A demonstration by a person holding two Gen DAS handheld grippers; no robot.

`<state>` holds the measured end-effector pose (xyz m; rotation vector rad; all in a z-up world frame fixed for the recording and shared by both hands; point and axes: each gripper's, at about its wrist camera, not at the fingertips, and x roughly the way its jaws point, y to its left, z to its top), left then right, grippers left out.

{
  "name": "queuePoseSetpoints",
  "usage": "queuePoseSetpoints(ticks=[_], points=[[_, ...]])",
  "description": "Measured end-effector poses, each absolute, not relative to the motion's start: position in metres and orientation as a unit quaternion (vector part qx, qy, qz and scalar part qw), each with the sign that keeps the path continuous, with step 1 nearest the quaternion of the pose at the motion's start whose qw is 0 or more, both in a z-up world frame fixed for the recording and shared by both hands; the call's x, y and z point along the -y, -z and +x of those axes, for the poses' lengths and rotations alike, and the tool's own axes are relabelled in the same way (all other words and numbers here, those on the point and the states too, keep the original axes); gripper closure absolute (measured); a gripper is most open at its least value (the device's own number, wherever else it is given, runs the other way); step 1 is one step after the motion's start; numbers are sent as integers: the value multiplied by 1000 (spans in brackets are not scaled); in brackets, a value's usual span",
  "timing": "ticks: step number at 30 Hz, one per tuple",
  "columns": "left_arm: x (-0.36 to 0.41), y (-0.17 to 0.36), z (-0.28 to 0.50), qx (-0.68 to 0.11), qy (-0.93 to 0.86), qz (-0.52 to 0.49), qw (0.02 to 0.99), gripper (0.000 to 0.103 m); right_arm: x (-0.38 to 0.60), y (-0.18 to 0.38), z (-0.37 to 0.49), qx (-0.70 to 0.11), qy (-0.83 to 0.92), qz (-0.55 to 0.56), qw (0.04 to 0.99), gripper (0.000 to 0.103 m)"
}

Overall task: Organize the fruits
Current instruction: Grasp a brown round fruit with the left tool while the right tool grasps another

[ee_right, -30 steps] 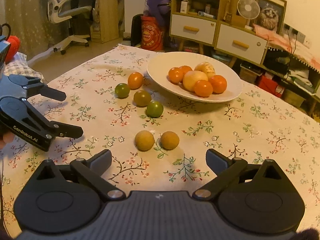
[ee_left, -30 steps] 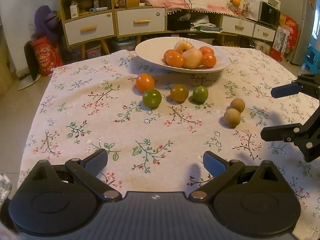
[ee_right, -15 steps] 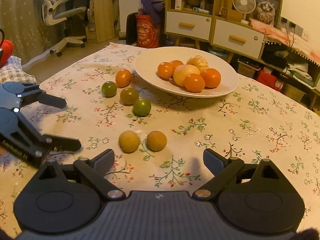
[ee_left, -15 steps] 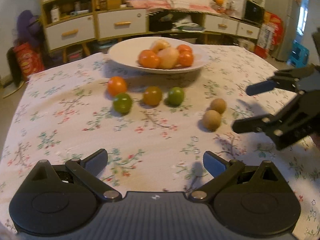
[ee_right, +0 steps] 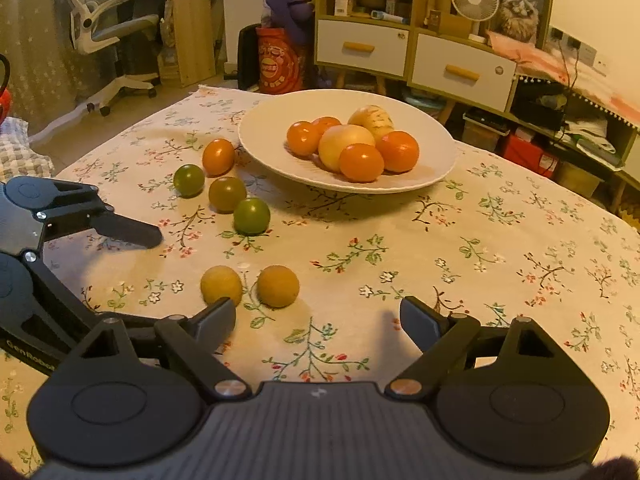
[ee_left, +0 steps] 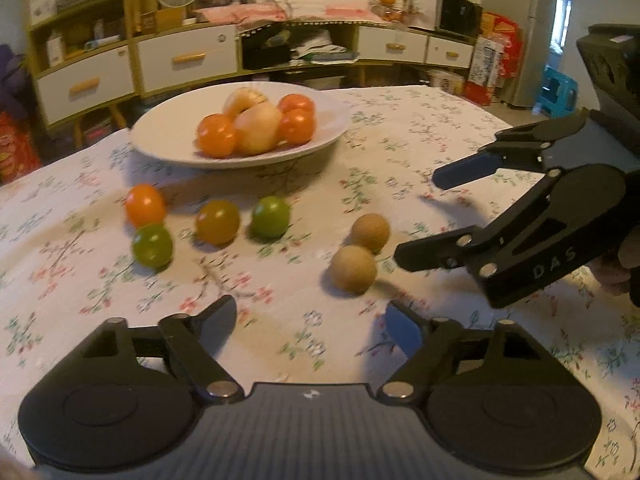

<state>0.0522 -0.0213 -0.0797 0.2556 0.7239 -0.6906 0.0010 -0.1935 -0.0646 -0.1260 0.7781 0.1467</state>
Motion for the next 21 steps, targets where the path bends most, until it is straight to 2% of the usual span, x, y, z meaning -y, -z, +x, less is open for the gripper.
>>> queuePoseSetpoints(ticks=[8, 15, 19, 21], points=[[36, 80, 58, -339, 339, 122, 869, 60, 202, 63, 2, -378, -60, -54, 922, 17], [44, 80, 60, -338, 341, 122, 869, 73, 206, 63, 4, -376, -52, -53, 924, 19], [46, 80, 60, -339, 343, 120, 868, 92, 207, 62, 5, -375, -48, -54, 924, 19], [45, 79, 60, -341, 346, 116, 867, 92, 207, 62, 6, -376, -49, -55, 924, 20]])
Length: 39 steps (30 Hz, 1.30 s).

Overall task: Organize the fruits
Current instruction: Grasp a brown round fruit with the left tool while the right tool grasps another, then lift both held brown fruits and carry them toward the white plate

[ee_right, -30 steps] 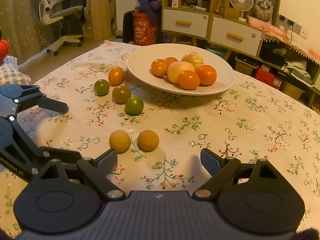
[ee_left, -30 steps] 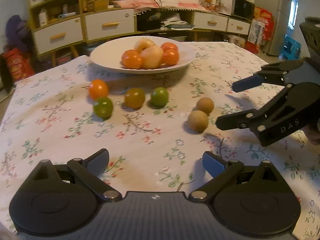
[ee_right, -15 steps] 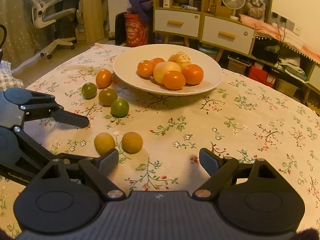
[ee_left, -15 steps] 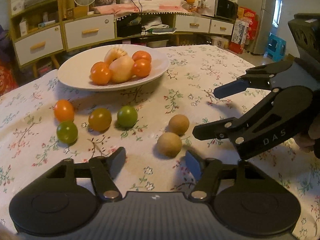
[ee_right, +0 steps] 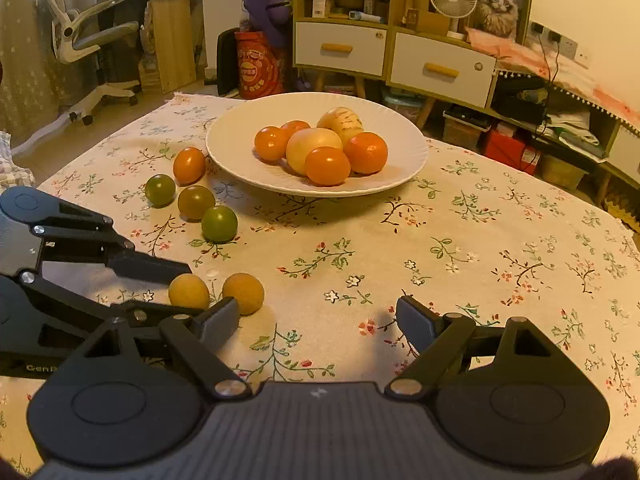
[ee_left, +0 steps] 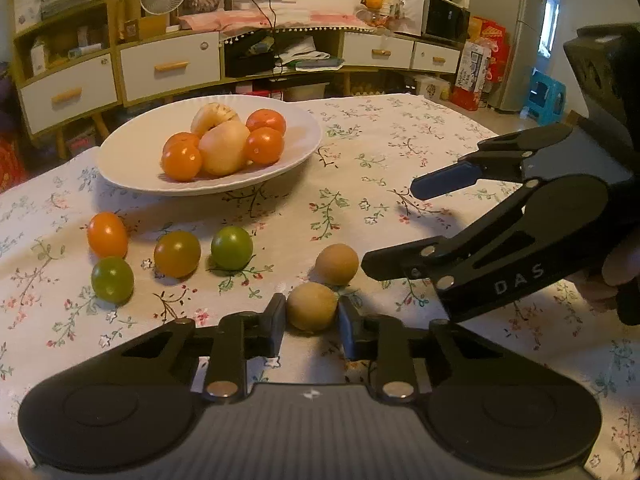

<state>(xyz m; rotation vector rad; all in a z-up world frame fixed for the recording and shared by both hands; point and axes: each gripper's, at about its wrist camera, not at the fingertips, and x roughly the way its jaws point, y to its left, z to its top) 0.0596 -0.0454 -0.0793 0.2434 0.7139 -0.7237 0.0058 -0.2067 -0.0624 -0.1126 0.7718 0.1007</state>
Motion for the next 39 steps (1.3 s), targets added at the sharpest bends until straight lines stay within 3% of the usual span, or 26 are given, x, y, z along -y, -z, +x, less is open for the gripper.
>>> queuePoseSetpoints(ticks=[9, 16, 21, 37, 39], points=[[30, 77, 59, -345, 330, 112, 872, 92, 194, 66, 10, -385, -68, -69, 918, 27], [19, 75, 58, -351, 315, 113, 875, 92, 179, 67, 17, -396, -91, -75, 910, 42], [14, 74, 58, -354, 308, 113, 876, 92, 171, 69, 20, -403, -93, -81, 907, 45], [6, 71, 57, -357, 299, 113, 878, 92, 162, 66, 24, -408, -95, -81, 904, 80], [6, 70, 57, -357, 299, 114, 878, 92, 163, 66, 25, -410, -94, -76, 904, 80]])
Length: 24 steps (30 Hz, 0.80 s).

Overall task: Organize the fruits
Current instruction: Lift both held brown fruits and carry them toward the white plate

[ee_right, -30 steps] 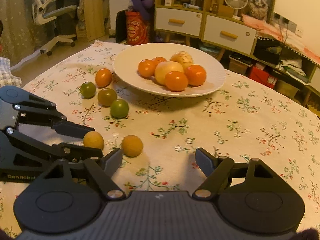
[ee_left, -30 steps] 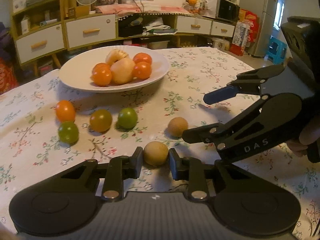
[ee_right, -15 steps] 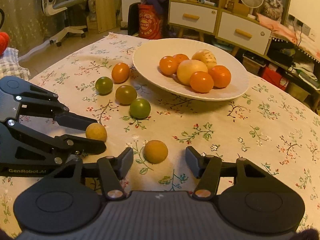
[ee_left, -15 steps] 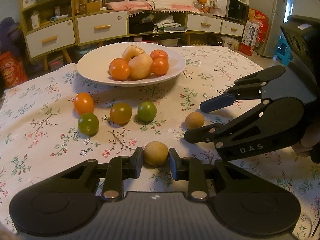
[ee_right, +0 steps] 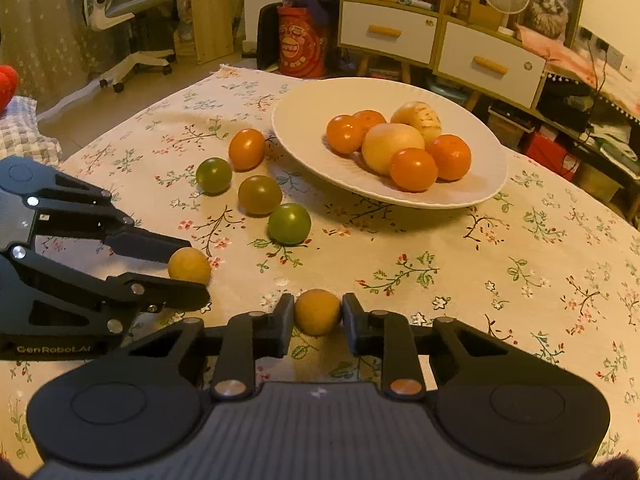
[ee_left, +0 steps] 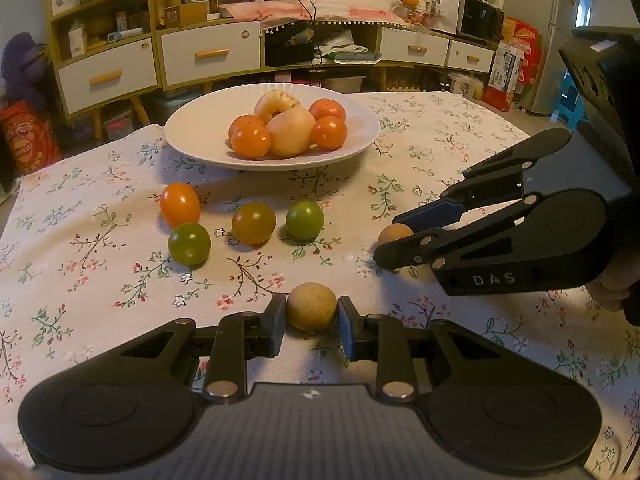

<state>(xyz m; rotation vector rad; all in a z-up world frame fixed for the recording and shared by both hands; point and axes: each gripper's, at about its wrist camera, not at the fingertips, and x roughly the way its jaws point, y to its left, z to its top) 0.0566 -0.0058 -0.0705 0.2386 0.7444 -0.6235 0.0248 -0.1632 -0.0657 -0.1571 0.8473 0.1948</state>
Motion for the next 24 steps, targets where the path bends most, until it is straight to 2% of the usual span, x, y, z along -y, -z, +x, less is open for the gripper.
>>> queuePoseSetpoints(ticks=[24], points=[[7, 62, 62, -361, 293, 105, 879, 92, 160, 59, 26, -413, -87, -79, 903, 80]])
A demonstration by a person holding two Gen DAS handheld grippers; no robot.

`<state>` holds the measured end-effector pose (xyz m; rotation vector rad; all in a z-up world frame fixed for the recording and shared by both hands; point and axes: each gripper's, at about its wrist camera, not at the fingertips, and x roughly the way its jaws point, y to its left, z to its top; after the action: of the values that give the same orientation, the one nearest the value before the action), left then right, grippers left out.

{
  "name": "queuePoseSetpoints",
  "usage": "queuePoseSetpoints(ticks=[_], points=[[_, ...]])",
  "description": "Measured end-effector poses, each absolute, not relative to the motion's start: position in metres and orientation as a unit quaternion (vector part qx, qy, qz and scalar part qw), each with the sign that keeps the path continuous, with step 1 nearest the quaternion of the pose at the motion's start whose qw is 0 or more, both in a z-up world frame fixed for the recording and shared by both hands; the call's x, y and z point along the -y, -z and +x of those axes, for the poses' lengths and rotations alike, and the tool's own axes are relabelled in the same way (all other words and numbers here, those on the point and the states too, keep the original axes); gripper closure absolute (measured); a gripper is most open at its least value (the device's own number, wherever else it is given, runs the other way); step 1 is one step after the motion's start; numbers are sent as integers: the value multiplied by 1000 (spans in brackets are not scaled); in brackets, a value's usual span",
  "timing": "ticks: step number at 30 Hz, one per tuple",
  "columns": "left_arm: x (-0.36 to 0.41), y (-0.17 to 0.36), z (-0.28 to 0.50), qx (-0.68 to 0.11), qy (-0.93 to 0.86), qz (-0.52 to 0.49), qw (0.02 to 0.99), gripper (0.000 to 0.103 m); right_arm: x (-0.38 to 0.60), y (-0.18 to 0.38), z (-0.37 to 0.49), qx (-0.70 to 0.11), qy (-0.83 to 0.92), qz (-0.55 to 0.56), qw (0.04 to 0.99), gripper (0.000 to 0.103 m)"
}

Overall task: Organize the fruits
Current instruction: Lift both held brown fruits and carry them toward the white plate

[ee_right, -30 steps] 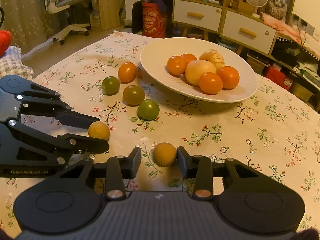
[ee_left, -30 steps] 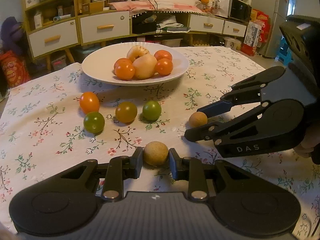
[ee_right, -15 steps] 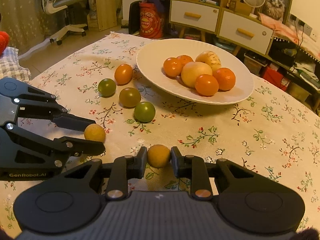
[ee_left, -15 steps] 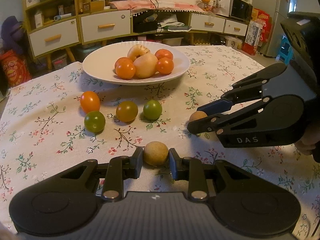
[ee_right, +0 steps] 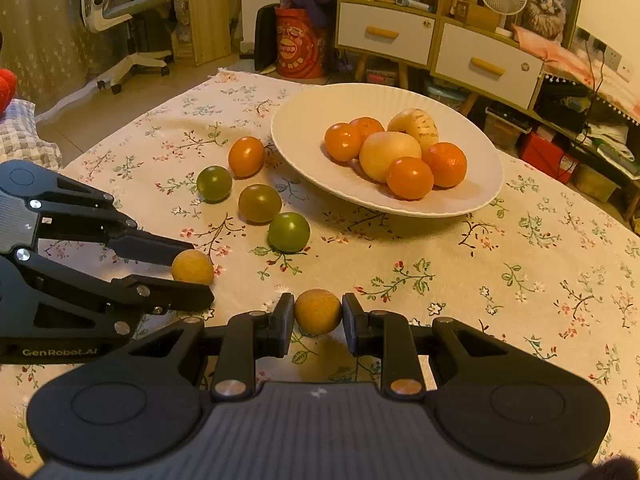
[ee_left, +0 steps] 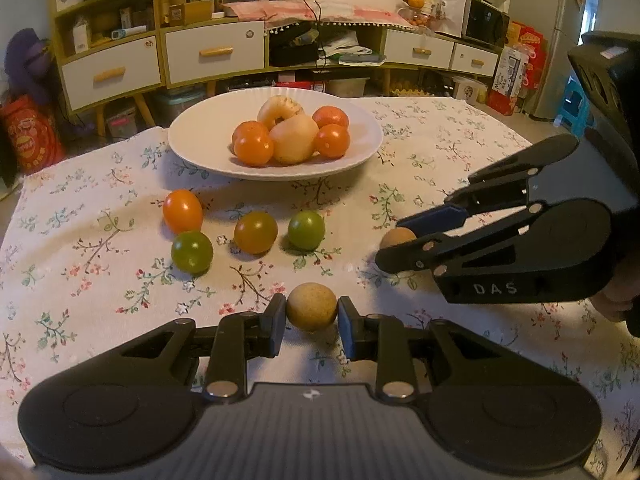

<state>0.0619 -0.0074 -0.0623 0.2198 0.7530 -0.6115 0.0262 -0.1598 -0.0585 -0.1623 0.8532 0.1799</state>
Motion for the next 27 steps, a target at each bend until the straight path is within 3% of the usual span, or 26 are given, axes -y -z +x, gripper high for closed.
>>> queuePoseSetpoints(ticks=[27], points=[[14, 23, 106, -346, 258, 56, 900, 92, 182, 9, 55, -359, -40, -32, 932, 80]])
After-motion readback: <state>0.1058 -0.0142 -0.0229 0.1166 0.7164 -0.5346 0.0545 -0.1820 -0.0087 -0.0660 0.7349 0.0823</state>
